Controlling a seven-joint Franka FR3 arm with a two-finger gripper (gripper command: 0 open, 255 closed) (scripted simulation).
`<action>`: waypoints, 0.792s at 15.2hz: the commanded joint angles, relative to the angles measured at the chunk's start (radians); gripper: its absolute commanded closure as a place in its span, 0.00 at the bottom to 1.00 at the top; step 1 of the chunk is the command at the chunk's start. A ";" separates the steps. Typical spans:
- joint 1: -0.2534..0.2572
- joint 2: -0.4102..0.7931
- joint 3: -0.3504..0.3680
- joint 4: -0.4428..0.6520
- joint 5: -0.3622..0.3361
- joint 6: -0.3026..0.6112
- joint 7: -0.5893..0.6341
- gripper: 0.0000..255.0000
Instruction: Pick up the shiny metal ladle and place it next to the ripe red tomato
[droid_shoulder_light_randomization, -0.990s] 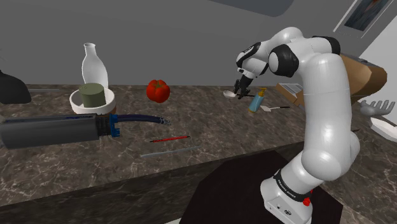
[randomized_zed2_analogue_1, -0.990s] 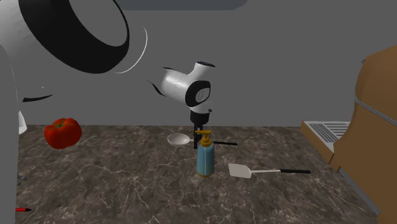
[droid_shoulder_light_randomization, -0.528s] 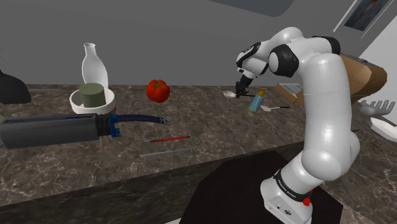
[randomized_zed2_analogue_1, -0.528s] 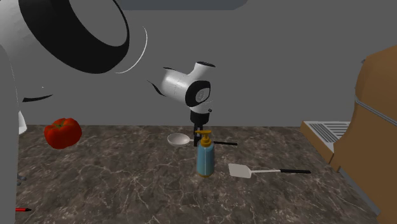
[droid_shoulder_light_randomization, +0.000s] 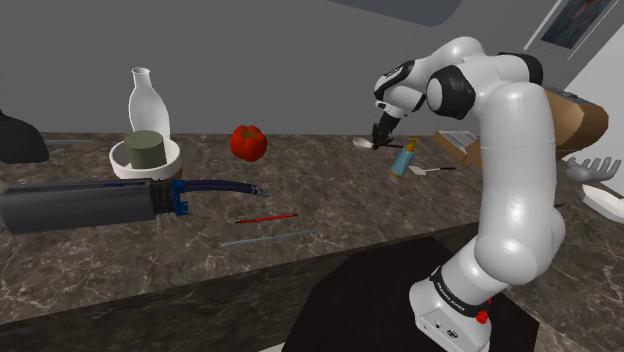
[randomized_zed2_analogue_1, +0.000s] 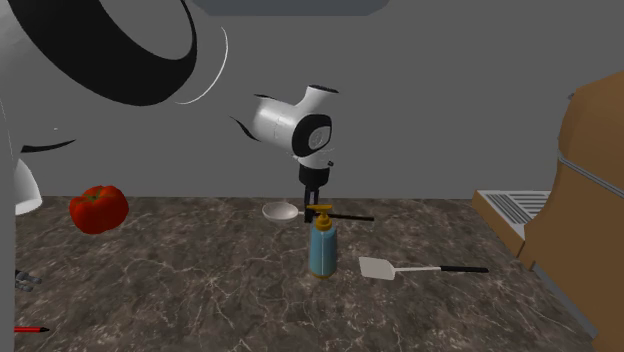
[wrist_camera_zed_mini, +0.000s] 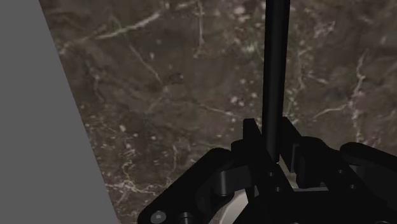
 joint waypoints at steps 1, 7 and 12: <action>0.007 -0.019 -0.010 0.000 -0.013 -0.017 0.008 1.00; 0.022 -0.063 -0.035 0.013 -0.046 -0.068 0.031 1.00; 0.032 -0.097 -0.054 0.031 -0.073 -0.113 0.050 1.00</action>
